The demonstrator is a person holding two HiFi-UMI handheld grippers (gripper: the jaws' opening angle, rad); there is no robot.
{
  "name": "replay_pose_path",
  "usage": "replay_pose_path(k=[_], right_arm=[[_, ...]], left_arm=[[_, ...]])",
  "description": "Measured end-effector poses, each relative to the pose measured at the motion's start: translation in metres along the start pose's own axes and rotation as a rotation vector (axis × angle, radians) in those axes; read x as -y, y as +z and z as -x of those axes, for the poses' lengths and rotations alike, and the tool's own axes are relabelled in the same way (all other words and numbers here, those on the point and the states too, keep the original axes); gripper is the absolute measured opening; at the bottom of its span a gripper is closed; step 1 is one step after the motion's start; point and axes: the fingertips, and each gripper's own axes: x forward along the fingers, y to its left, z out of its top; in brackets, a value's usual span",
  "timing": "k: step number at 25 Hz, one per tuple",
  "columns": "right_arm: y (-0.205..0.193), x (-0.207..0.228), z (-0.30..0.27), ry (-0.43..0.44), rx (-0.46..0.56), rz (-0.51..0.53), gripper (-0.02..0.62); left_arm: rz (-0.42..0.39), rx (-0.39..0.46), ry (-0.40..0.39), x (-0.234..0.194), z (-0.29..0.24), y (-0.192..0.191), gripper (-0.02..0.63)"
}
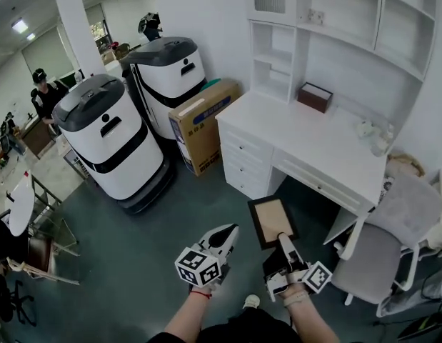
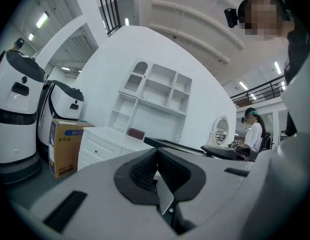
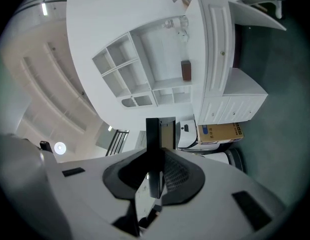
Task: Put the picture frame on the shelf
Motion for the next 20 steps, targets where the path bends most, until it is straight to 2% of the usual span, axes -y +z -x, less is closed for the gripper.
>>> replay_pose_path(k=[10, 17, 20], right_arm=[[0.051, 0.017, -0.045, 0.003, 0.011, 0.0, 0.069], [0.074, 0.03, -0.079, 0.004, 0.035, 0.012, 0.069], [0.085, 0.037, -0.103, 0.009, 0.043, 0.013, 0.069]], left_arm=[[0.006, 0.007, -0.033, -0.024, -0.077, 0.005, 0.006], [-0.001, 0.032, 0.012, -0.061, -0.109, 0.022, 0.006], [-0.001, 0.042, 0.004, -0.08, -0.133, 0.031, 0.006]])
